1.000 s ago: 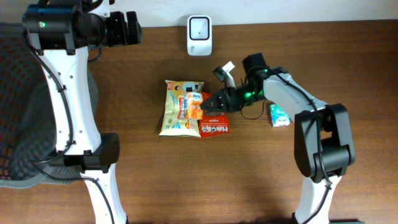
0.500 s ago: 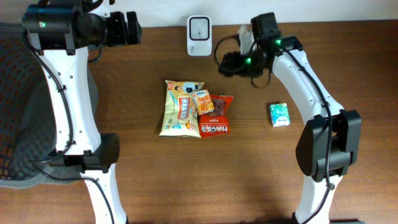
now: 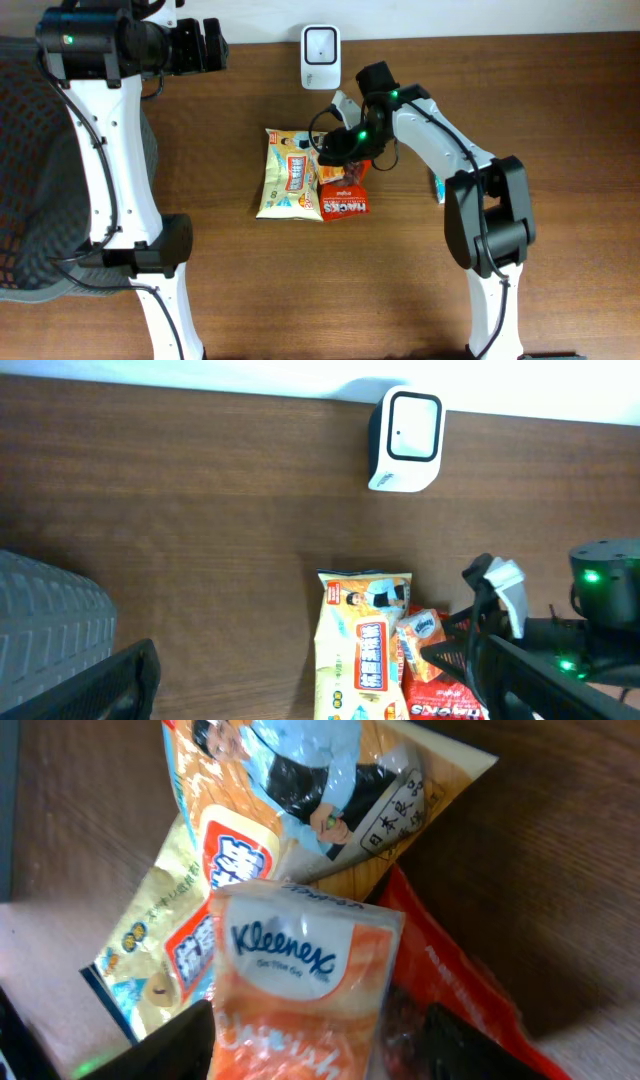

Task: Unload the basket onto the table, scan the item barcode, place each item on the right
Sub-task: 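Carry orange Kleenex pack with right gripper up to the white scanner, then move Kleenex pack away and set it right of green pack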

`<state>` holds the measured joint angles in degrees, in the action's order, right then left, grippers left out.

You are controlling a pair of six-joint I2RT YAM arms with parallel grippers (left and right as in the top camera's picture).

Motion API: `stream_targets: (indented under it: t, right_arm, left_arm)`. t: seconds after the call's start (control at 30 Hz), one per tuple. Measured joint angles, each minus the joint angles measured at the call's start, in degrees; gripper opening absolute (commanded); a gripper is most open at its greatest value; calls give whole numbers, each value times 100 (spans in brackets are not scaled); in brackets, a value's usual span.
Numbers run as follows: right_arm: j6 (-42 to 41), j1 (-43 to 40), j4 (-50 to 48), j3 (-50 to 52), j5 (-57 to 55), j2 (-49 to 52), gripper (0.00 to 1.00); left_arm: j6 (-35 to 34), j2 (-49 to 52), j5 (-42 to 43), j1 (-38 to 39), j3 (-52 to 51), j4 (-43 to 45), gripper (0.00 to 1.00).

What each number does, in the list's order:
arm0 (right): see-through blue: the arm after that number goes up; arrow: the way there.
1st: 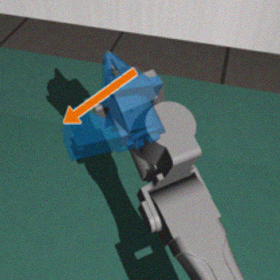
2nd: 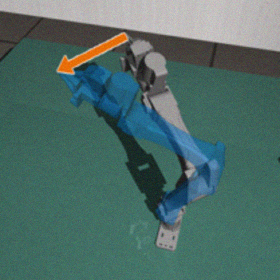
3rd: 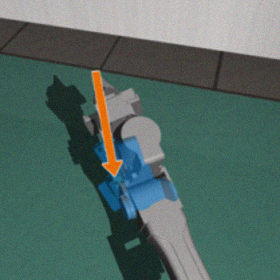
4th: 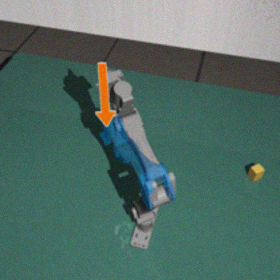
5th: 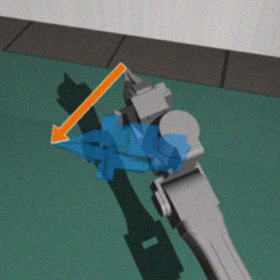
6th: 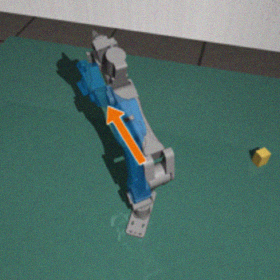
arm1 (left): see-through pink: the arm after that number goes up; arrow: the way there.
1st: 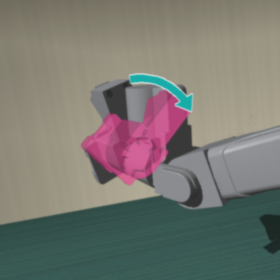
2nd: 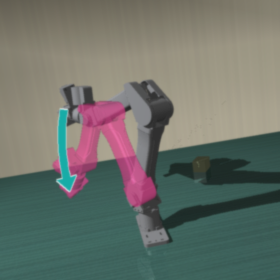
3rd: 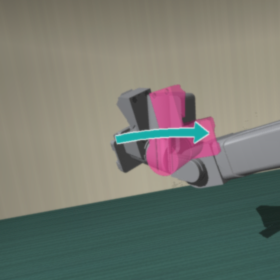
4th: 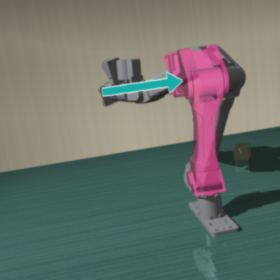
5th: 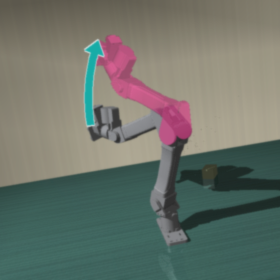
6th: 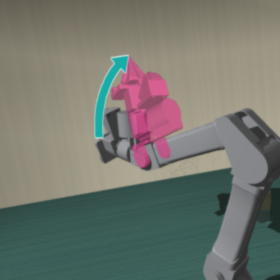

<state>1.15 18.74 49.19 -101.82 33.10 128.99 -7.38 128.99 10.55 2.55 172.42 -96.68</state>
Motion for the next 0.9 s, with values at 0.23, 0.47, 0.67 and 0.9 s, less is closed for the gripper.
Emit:
stream_targets:
  t: [0.23, 0.47, 0.67, 0.9]
  right_arm:
    - [31, -66, 487, -398, 107, 129, 4]
    - [87, -435, -466, -1930, -938, 184, 4]
    - [1624, 299, -3934, -1982, -4341, 389, 4]
    - [2402, 319, -4227, -1989, -4358, 1093, 4]
  left_arm:
    - [0, 0, 0, 0, 0, 0, 99]
    - [0, 0, 0, 0, 0, -17, 99]
    - [0, -11, -2, 0, 0, 7, 99]
    - [0, -11, -2, 0, 0, 0, 99]
